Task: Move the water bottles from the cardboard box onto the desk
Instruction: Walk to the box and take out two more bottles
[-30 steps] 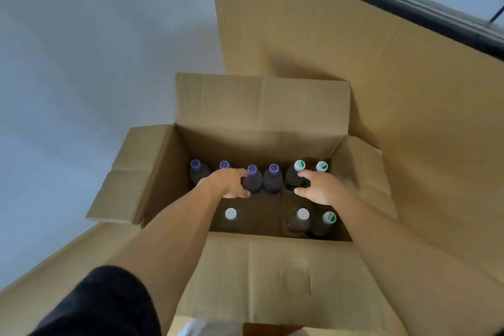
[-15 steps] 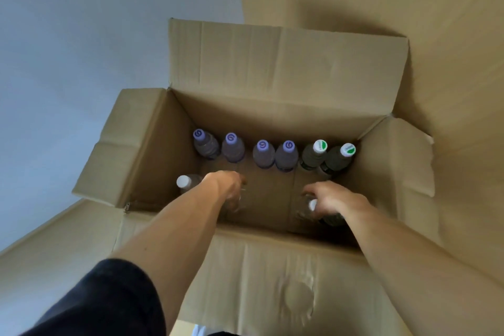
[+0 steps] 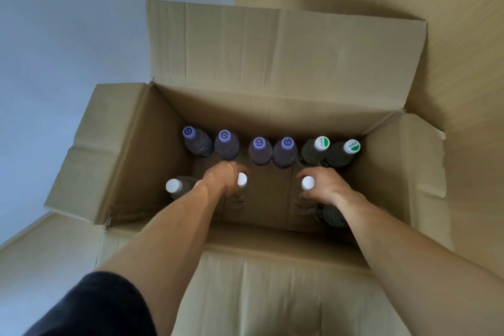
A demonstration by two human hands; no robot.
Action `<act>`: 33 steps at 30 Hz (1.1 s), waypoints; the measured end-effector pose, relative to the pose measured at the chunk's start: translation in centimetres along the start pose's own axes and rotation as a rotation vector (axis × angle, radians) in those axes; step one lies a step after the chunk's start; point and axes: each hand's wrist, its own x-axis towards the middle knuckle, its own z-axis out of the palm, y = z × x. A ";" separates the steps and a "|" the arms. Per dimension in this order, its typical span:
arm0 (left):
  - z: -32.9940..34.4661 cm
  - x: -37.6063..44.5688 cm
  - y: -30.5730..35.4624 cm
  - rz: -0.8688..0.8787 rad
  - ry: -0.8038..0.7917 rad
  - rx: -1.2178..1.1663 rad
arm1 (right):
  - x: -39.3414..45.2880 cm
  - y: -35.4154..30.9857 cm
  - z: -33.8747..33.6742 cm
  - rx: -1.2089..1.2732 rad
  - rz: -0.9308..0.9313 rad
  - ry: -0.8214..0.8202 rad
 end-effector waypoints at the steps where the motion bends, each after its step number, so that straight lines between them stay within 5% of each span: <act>1: 0.2 0.2 0.1 0.012 0.017 -0.041 | 0.2 0.0 0.2 0.040 -0.002 0.003; 10: 2.3 1.2 2.0 -0.088 -0.042 -0.345 | 2.2 -0.9 2.1 0.368 0.069 -0.049; 15: 2.4 2.3 1.0 -0.175 -0.063 -0.496 | 2.6 0.0 2.3 0.338 0.044 -0.054; 26: 4.1 4.1 1.8 -0.148 0.102 -0.260 | 3.0 0.3 3.7 0.206 -0.031 0.005; 33: 2.5 2.7 1.3 -0.047 0.013 -0.171 | 1.3 0.5 2.6 0.266 -0.016 0.011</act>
